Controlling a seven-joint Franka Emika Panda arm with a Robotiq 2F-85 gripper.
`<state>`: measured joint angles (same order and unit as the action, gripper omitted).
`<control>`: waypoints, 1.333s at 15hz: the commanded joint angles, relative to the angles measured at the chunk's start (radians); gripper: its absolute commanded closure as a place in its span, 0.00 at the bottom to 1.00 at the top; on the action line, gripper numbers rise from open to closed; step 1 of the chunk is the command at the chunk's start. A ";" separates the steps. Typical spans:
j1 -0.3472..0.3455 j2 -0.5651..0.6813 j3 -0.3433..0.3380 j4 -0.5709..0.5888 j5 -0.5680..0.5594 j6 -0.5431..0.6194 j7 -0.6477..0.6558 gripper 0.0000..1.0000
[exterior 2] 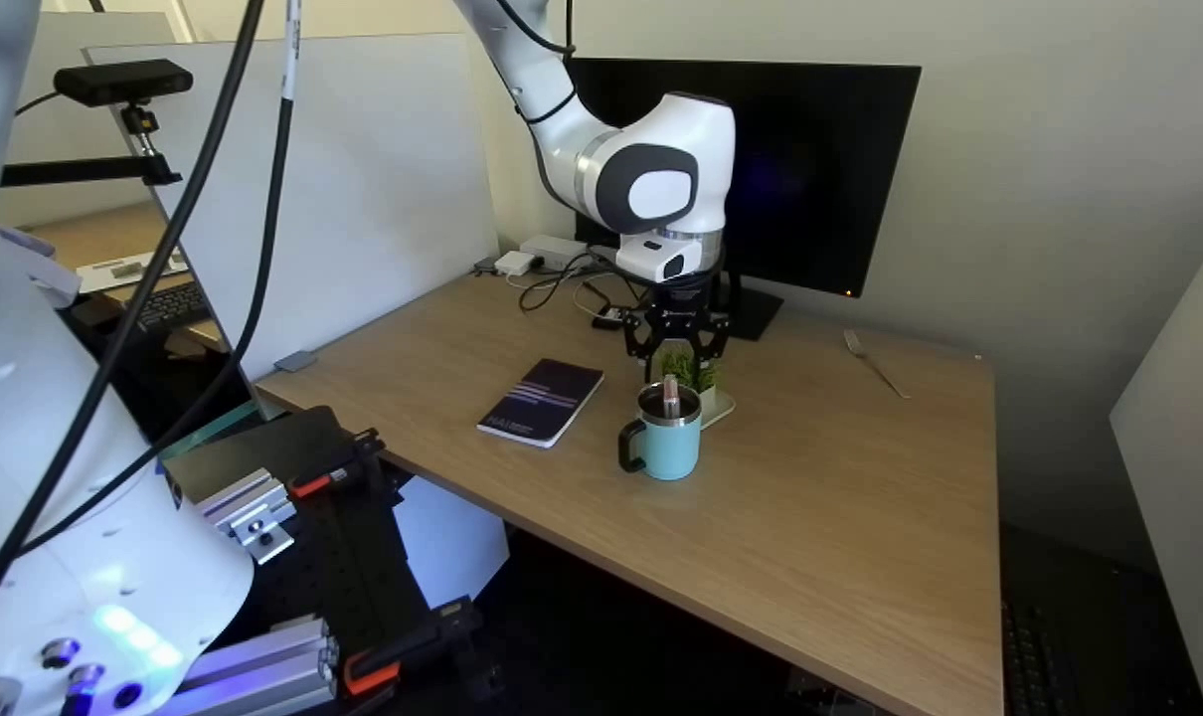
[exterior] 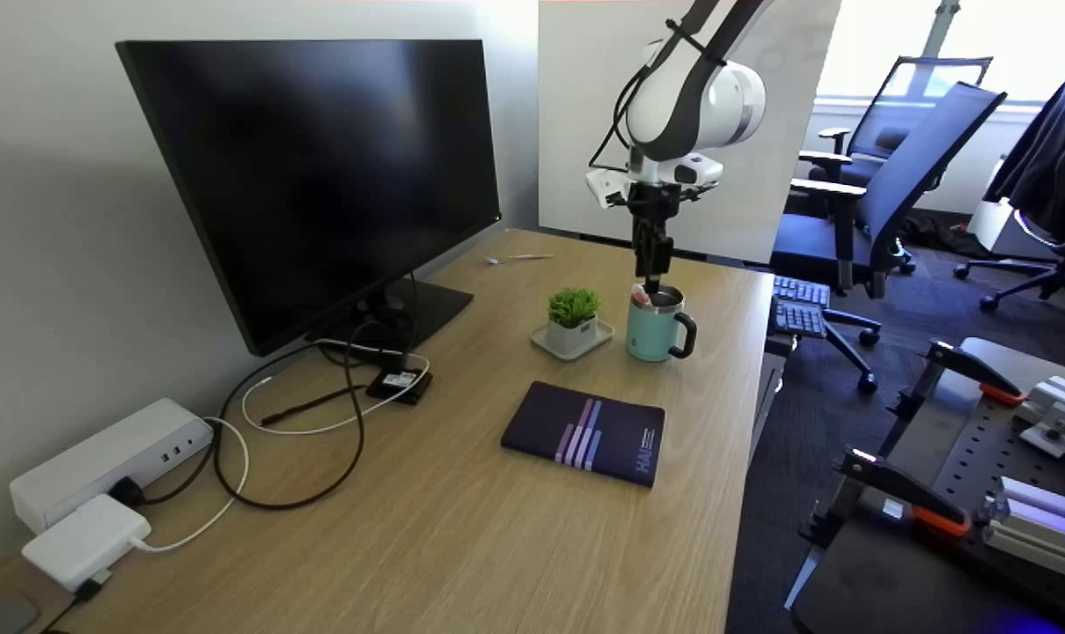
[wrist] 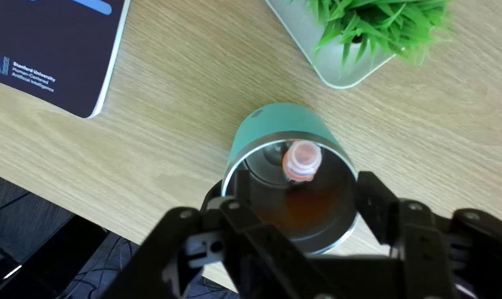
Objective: Put the orange marker in the mug on the table
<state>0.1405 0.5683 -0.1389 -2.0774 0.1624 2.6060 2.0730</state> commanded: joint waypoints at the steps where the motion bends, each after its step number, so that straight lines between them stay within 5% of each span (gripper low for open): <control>1: -0.006 0.018 -0.002 0.027 -0.005 -0.040 0.025 0.34; 9: -0.010 0.032 -0.010 0.049 -0.008 -0.059 0.033 0.51; 20: -0.016 0.040 -0.004 0.068 -0.004 -0.091 0.042 0.53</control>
<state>0.1367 0.5900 -0.1503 -2.0405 0.1625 2.5479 2.0974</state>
